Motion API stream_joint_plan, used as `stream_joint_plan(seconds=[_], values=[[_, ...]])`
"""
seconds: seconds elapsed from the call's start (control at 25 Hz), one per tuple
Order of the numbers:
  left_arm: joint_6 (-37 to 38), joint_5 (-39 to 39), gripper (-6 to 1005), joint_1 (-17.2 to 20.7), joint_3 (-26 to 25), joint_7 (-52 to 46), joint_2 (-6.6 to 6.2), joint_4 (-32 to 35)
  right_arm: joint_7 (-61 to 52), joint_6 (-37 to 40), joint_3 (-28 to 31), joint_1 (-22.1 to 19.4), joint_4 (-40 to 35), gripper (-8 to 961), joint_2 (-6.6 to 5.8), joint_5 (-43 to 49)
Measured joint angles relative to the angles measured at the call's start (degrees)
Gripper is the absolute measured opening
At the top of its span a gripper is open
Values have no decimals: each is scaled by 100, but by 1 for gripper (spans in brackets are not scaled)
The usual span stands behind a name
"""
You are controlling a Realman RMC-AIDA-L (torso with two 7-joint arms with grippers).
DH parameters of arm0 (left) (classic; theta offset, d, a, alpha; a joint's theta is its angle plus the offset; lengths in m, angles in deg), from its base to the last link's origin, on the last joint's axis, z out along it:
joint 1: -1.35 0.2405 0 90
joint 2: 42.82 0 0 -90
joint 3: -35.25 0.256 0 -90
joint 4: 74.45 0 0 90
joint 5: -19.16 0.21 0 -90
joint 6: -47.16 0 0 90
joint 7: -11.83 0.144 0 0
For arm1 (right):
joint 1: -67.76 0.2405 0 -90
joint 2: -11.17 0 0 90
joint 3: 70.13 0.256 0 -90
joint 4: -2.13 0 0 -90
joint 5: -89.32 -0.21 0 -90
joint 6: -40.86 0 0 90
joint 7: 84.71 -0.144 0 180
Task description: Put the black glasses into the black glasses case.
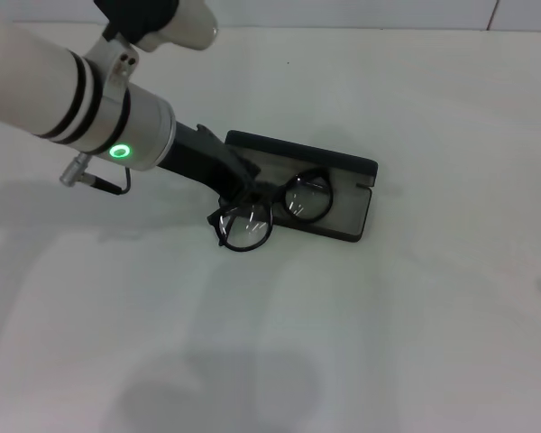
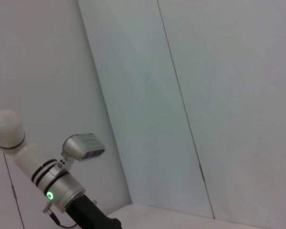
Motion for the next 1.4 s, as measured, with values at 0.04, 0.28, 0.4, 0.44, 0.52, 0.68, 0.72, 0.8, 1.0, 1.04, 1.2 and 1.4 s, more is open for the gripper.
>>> stream_joint_plan(seconds=[0.04,0.28,0.4,0.44,0.52,0.68,0.72,0.8,1.0,1.04,1.2,1.4], values=[[-15,53,394,-42,6,-4,2,-70,75,-13,1,6,92,438,-2,31],[-60,225,422,-153,155,39,12,-245,284,-30,5,7,374,438,-22,180],[-63,238,436,-185,180,57,13,-241,358,-39,6,-7,488,438,-26,195],[-64,238,441,-215,184,57,13,-240,374,-42,6,-10,518,438,-29,198],[-75,242,450,-282,213,54,13,-244,425,-60,6,-19,590,438,-38,215],[-191,319,456,-401,353,28,13,-327,486,-88,3,-17,709,438,-43,238],[-212,367,456,-445,389,26,13,-382,493,-91,-6,-14,725,438,-47,238],[-254,475,457,-583,498,15,15,-580,496,-92,-31,-14,733,438,-49,240],[-447,548,456,-830,676,-1,19,-973,499,-92,-46,-76,775,439,-51,241],[-481,548,456,-842,707,-1,20,-987,504,-92,-40,-84,792,439,-51,246],[-596,549,455,-900,776,-5,22,-1042,557,-90,2,-102,861,439,-57,367],[-721,551,456,-953,877,-9,27,-1202,627,-92,5,-97,930,439,-61,455]])
